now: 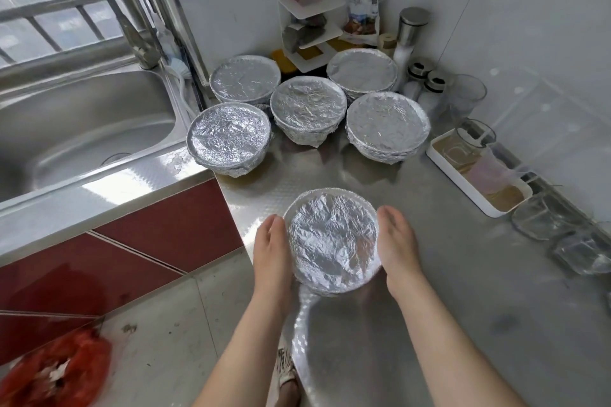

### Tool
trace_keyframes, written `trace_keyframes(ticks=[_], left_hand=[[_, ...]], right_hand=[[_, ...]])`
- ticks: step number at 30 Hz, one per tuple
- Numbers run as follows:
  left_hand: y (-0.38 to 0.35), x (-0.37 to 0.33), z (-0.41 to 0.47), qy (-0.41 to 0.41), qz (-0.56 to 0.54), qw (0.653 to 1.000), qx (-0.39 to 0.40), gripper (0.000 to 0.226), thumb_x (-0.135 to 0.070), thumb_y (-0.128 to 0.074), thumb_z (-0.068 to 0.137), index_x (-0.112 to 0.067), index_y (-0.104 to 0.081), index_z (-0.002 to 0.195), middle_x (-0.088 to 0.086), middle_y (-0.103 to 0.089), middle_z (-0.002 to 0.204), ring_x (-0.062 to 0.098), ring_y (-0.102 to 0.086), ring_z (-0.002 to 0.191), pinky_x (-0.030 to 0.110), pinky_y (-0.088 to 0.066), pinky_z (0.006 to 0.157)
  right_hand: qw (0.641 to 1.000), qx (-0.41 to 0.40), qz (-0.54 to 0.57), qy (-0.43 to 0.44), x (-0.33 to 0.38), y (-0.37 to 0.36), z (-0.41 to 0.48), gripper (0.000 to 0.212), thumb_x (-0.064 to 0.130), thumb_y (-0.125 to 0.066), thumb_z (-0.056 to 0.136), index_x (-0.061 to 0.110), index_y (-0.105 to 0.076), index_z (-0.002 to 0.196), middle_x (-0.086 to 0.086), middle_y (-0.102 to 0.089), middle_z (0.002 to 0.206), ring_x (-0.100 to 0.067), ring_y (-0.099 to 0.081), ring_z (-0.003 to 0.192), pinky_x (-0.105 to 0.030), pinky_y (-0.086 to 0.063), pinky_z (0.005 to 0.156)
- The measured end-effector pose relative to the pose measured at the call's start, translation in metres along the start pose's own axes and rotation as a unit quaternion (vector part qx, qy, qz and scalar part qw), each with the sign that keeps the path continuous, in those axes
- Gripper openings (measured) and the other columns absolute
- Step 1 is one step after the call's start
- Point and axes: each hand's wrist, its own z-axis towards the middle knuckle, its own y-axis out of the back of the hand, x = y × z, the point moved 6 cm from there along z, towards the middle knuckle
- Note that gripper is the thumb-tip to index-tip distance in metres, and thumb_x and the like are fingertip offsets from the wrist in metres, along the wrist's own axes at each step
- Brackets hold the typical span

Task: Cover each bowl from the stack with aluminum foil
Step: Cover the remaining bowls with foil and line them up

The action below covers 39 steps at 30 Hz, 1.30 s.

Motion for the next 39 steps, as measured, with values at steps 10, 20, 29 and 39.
trace_keyframes(ticks=[10,20,29,39], left_hand=[[-0.025,-0.026,0.056,0.043,-0.079,0.996,0.001,0.029,-0.026,-0.041,0.104,-0.023,-0.051,0.131,0.002,-0.058,0.131,0.018,-0.056,0.119,0.04,-0.044,0.105],[-0.03,-0.024,0.098,0.063,-0.09,0.993,-0.043,0.042,-0.036,-0.051,0.093,-0.03,-0.047,0.134,0.003,-0.059,0.129,0.022,-0.059,0.115,0.047,-0.049,0.1],[-0.04,-0.025,0.096,0.042,-0.084,0.991,-0.094,0.045,-0.019,-0.039,0.104,-0.022,-0.031,0.149,-0.006,-0.048,0.131,0.018,-0.048,0.127,0.043,-0.036,0.113],[0.004,-0.029,0.112,0.056,-0.07,0.991,-0.102,0.068,-0.049,-0.067,0.079,-0.019,-0.043,0.136,0.013,-0.056,0.134,0.03,-0.054,0.124,0.042,-0.045,0.103]], right_hand=[[0.998,0.044,0.038,-0.001,0.038,-0.05,0.048,0.021,0.023,-0.043,0.102,0.02,-0.063,0.098,0.0,-0.066,0.104,-0.02,-0.06,0.108,-0.037,-0.046,0.101],[0.957,-0.061,0.218,-0.183,0.031,-0.042,0.097,0.024,0.045,-0.058,0.092,0.023,-0.058,0.101,-0.003,-0.061,0.113,-0.019,-0.06,0.102,-0.039,-0.047,0.091],[0.965,-0.087,0.164,-0.187,0.036,-0.011,0.133,0.028,0.032,-0.043,0.1,0.022,-0.048,0.126,-0.01,-0.052,0.135,-0.026,-0.063,0.083,-0.038,-0.05,0.071],[0.986,-0.071,0.059,-0.138,0.046,0.001,0.148,0.034,0.023,-0.039,0.096,0.017,-0.053,0.126,-0.008,-0.065,0.121,-0.019,-0.068,0.068,-0.027,-0.05,0.059]])
